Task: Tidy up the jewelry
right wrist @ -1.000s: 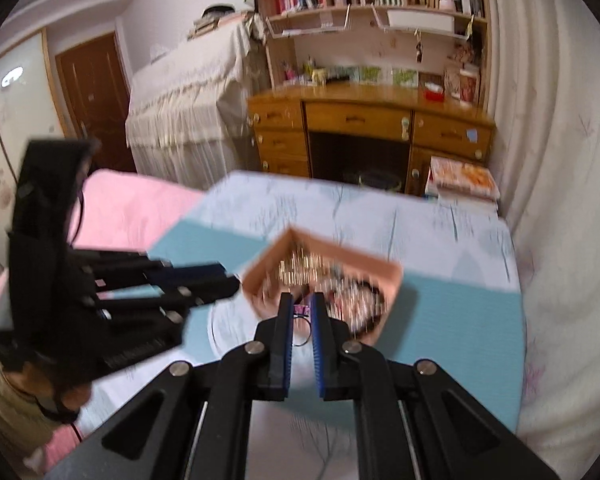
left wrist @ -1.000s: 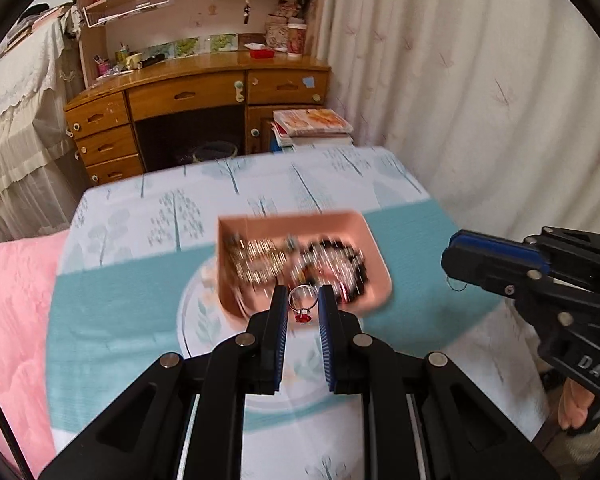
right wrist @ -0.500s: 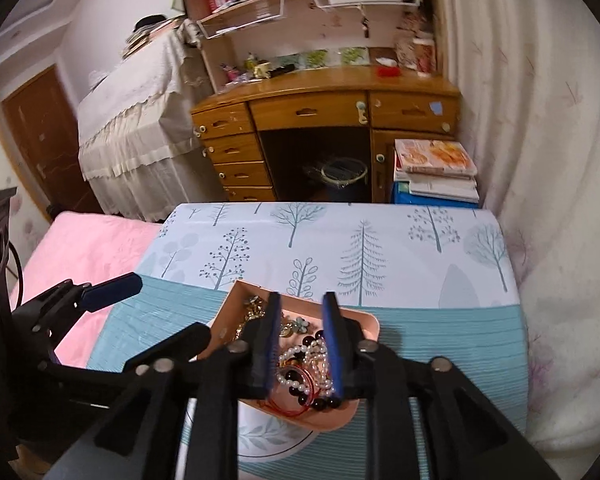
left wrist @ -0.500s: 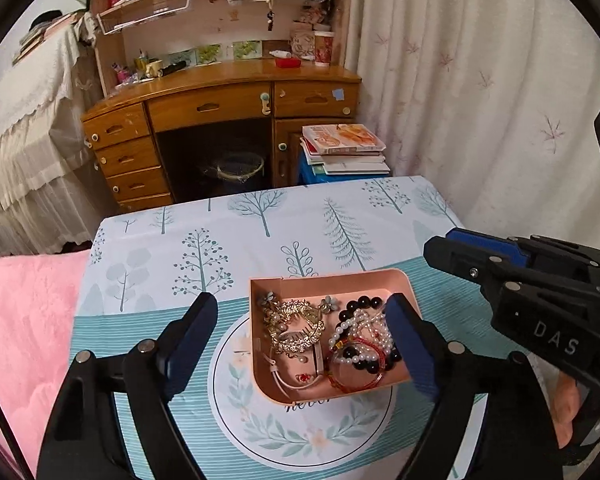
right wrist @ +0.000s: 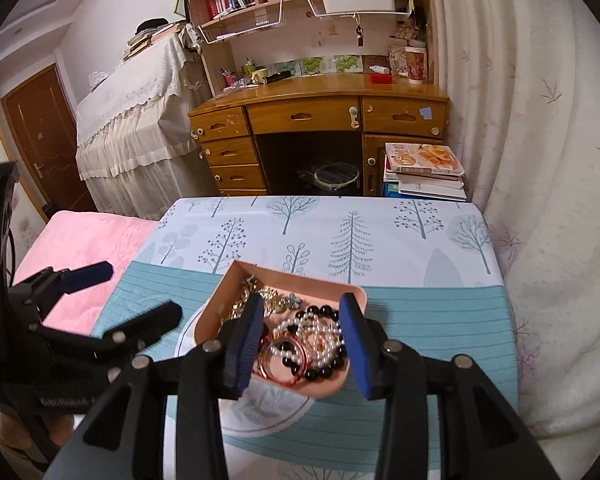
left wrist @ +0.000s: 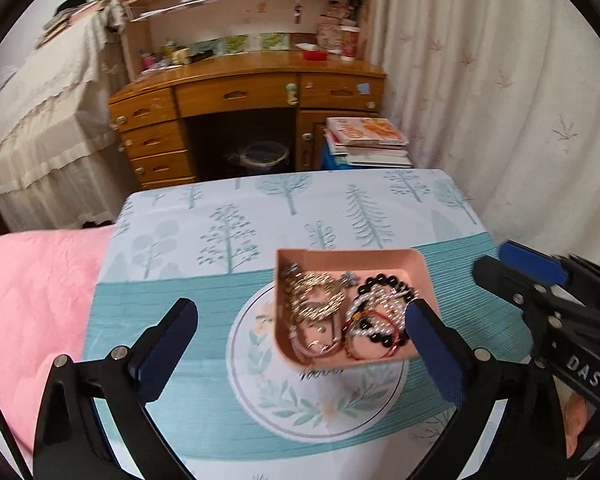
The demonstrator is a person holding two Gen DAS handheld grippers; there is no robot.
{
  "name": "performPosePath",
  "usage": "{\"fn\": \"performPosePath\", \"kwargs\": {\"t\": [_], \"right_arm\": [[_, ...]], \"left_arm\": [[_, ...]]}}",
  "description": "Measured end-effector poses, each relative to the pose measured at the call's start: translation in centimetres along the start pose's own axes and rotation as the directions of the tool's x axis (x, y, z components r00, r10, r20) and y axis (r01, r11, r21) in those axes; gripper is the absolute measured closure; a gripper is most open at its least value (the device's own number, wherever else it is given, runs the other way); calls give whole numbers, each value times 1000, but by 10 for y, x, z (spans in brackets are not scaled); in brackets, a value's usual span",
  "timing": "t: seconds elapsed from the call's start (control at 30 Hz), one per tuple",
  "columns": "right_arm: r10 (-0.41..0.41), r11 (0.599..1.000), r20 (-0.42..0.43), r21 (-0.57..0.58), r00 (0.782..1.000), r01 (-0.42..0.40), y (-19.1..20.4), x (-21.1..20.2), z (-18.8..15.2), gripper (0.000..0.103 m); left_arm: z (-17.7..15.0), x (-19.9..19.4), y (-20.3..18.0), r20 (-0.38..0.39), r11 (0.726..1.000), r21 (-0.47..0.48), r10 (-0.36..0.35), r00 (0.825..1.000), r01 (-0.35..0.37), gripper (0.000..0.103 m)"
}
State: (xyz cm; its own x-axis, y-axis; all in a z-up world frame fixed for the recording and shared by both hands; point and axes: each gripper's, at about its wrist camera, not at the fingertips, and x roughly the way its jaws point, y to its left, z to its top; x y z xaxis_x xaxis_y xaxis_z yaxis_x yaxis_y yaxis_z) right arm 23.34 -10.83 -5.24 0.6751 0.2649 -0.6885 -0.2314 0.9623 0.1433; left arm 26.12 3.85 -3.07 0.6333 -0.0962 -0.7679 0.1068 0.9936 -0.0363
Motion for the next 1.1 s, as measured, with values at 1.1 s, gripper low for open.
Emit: {"fn": "performPosePath", "kwargs": {"t": [1.1], "right_arm": [[19,997,95,76,995,-26,23,-150,-177,43]], "left_arm": [[-183,-156,-53,145,990,-36,139,980,-135,1]]}}
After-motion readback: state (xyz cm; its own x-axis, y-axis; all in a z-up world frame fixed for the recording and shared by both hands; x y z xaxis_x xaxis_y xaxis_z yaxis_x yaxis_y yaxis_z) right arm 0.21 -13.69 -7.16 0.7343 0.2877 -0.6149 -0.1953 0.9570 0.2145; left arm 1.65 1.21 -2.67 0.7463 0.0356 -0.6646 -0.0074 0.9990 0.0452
